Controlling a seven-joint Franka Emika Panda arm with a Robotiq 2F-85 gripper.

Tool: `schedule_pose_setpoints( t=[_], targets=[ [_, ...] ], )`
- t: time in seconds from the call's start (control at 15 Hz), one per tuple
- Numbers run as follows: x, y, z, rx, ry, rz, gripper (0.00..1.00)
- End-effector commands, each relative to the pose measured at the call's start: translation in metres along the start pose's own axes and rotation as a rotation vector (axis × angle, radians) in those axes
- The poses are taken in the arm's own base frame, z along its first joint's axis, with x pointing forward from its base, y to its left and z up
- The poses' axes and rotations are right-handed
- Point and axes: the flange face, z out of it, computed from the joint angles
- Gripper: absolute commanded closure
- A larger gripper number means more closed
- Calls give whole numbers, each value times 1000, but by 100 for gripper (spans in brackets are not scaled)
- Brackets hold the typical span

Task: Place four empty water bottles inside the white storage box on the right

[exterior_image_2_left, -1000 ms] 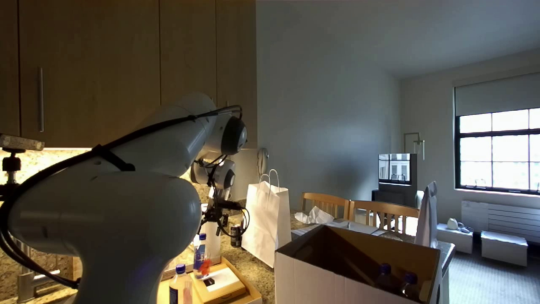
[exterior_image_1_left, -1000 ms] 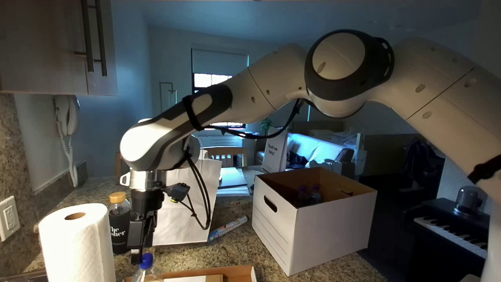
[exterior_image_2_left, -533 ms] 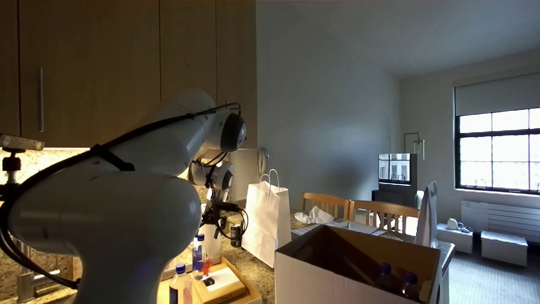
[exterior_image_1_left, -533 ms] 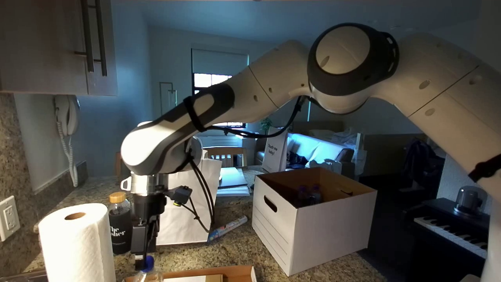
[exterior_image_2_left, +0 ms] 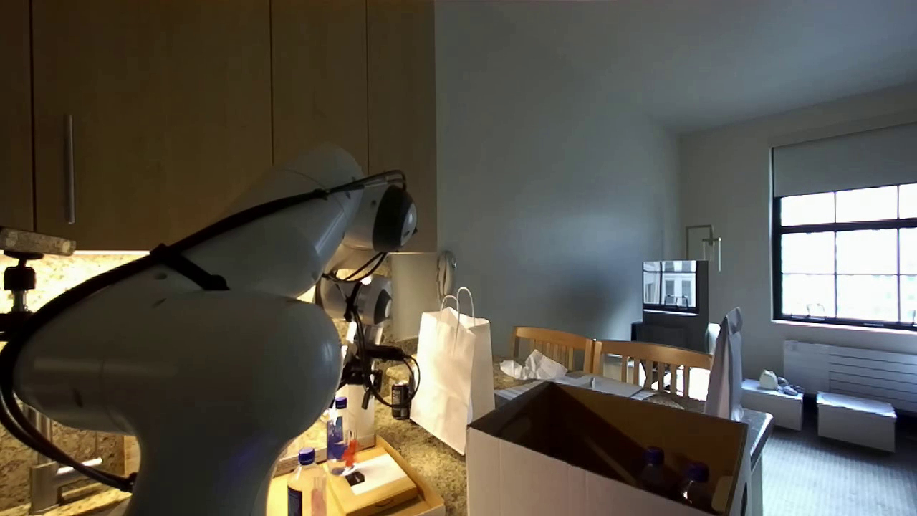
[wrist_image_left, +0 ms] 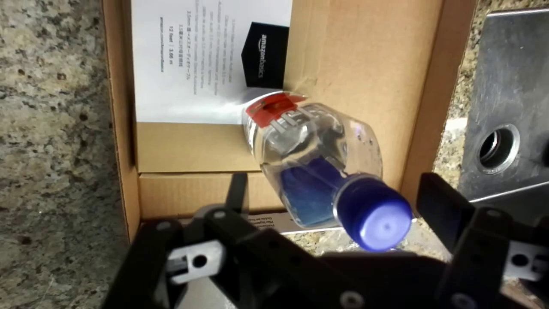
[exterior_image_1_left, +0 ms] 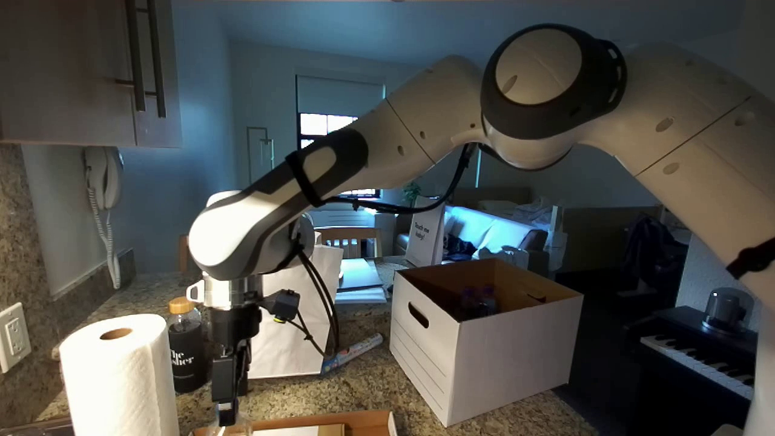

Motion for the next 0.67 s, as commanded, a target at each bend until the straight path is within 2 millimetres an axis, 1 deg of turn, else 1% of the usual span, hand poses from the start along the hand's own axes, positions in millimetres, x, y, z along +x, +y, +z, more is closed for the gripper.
schedule_pose_setpoints(
  t=[0.0,0.2,0.33,0.6],
  targets=[
    [-12,-14,-6,-43,-14,-37,0],
    [-9,-12,-10,-80,76,-50,0],
    [-6,-11,-8,-88,129,-44,0],
    [-5,-12,-3,-114,146,-50,0]
  ],
)
